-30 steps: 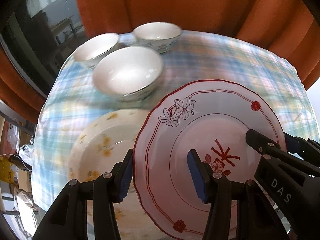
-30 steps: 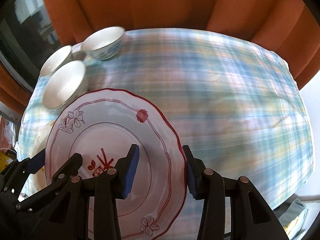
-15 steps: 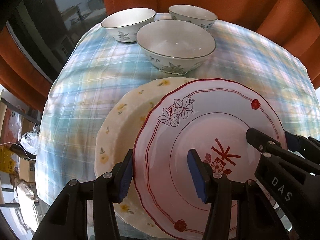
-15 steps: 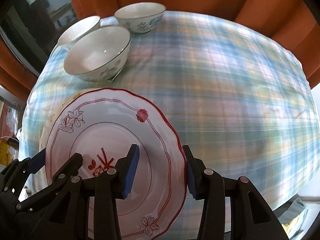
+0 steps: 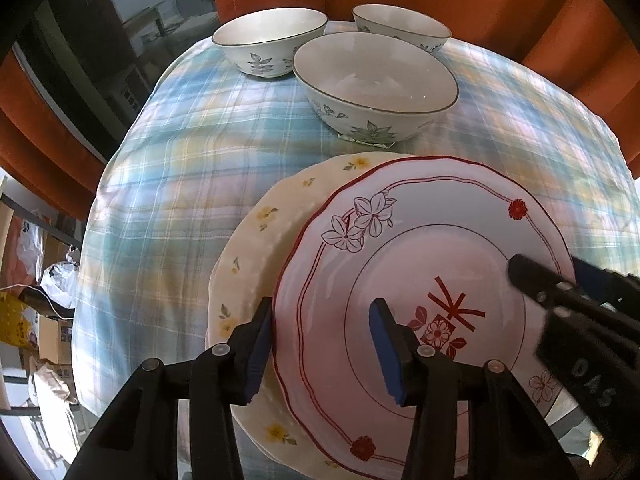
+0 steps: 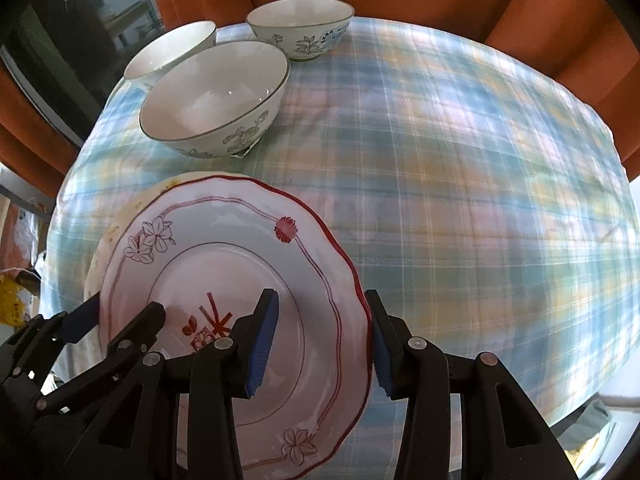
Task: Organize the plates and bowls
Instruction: 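Lower the red-rimmed plate onto the yellow-flowered plates and open the right gripper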
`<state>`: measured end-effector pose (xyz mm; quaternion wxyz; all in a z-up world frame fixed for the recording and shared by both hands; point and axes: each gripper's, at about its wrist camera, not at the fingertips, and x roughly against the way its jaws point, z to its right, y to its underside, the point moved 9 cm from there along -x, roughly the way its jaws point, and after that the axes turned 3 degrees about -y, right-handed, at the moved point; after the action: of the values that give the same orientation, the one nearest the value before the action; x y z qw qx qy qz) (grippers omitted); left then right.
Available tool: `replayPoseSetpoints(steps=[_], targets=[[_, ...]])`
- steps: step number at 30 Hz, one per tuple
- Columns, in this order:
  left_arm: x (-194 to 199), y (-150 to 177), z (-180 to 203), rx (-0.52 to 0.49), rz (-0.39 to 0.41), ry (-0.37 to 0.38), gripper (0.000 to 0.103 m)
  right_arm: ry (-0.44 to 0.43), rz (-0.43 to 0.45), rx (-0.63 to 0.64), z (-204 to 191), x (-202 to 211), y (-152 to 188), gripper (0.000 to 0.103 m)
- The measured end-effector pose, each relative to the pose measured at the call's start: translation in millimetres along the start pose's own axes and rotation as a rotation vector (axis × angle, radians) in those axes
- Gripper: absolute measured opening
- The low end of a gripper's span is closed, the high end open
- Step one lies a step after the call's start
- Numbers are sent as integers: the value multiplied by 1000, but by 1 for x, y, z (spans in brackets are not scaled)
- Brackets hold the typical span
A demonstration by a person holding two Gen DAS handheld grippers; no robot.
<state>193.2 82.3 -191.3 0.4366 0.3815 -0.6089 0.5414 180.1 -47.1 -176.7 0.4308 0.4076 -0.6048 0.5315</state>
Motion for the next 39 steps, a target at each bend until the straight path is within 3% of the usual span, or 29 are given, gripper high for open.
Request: replayPoseSetpoints(steps=[3,4,5,13,22,26,31,36,39], targets=[[0,0,0,-5,2,5,48,13,38,-5,4,11,-4,41],[0,0,0,-8,4,5,48,11,46,-7,5,13,-5,32],[0,0,0,-8,4,6,48,22,45,-3,6,13,-5,30],[7,-1,-5,-2,3,10,48,30,42,-2,8,13,-6,30],[10,-2,-21,0,19,-44,48,-7,4,-14,-12,1,2,30],[9,-2,-19,-12,38,-54,49,17,21,6,-17,0,0,30],[9,-3,-19,-35,54,-54,54,51,28,25,-20,-2,-3,30],[9,-4,-19,-24,46,-17,70,23,26,-13,-18,1,-4,31],[13,-9,-18,-28,58,-7,77,-12,23,-32,-19,4,-6,37]])
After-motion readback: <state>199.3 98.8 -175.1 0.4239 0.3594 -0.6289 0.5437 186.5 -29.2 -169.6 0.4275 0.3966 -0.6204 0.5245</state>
